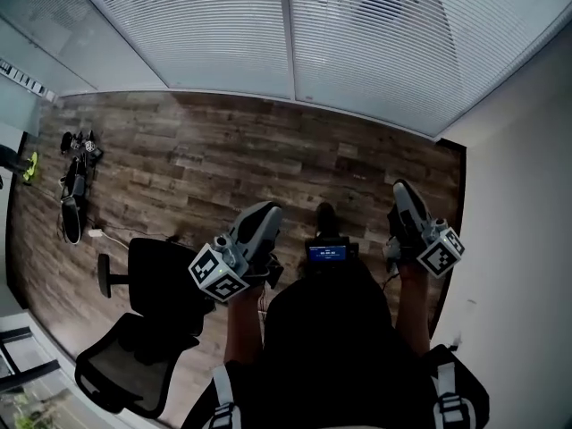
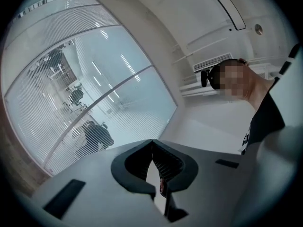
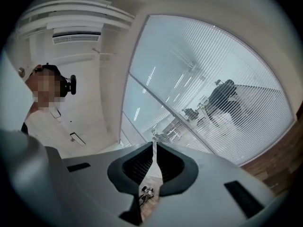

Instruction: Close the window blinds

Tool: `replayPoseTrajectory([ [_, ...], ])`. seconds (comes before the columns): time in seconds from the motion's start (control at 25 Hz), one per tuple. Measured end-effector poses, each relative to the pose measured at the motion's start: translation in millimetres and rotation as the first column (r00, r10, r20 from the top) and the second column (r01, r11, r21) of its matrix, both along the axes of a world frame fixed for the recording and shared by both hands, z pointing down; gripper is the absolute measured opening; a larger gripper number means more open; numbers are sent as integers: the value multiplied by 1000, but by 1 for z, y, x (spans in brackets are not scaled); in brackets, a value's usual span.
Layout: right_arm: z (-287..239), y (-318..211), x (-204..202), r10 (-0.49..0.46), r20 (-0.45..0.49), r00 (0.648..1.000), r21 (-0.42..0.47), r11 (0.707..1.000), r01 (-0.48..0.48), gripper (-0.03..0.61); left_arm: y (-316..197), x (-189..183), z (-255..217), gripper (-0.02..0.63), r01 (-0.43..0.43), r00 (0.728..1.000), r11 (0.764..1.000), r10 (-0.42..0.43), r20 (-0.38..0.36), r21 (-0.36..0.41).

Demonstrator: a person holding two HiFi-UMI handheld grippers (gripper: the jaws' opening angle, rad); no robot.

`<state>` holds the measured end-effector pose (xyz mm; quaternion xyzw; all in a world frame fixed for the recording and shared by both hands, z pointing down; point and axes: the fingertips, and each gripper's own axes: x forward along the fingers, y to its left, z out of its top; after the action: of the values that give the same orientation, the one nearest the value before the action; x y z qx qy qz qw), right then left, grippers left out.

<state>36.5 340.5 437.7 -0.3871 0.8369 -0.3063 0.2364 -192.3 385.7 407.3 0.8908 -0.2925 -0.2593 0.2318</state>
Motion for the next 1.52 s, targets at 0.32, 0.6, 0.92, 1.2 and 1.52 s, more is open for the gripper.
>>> replayPoseTrajectory([
  [0.32, 22, -135, 9, -49, 19, 999, 4, 999, 49, 39, -113, 8, -11, 6, 62, 995, 998, -61, 75, -9],
  [0.6, -1, -218, 23, -92, 10, 996, 33, 995, 92, 75, -196, 25, -29, 106, 135, 986, 991, -132, 100, -22],
  [0.92, -18, -268, 70, -11, 70, 997, 39, 999, 9, 75, -281, 40, -34, 123, 131, 987, 990, -125, 97, -51],
  [1.2, -17, -302, 128, 145, 92, 985, 62, 987, -150, 74, -361, 79, -31, 123, 10, 995, 1000, -8, 98, -18],
  [1.52, -17, -355, 165, 294, 32, 955, 54, 954, -295, 74, -476, 95, -13, 123, -65, 998, 996, 64, -20, -59],
])
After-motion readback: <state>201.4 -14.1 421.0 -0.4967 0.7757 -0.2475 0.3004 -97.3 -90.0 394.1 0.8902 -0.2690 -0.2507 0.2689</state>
